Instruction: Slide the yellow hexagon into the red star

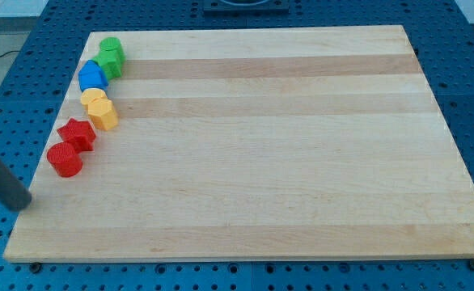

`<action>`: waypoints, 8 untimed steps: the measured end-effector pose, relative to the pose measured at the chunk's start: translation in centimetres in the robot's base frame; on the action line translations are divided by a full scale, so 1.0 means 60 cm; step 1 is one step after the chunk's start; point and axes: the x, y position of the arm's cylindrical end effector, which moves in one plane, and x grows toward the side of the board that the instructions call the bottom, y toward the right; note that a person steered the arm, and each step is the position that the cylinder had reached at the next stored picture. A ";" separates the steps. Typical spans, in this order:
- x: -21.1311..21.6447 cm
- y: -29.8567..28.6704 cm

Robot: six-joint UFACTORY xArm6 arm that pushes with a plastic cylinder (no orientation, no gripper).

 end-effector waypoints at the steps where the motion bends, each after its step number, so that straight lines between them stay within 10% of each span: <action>1: 0.016 0.114; 4: -0.224 0.356; 8: -0.329 0.138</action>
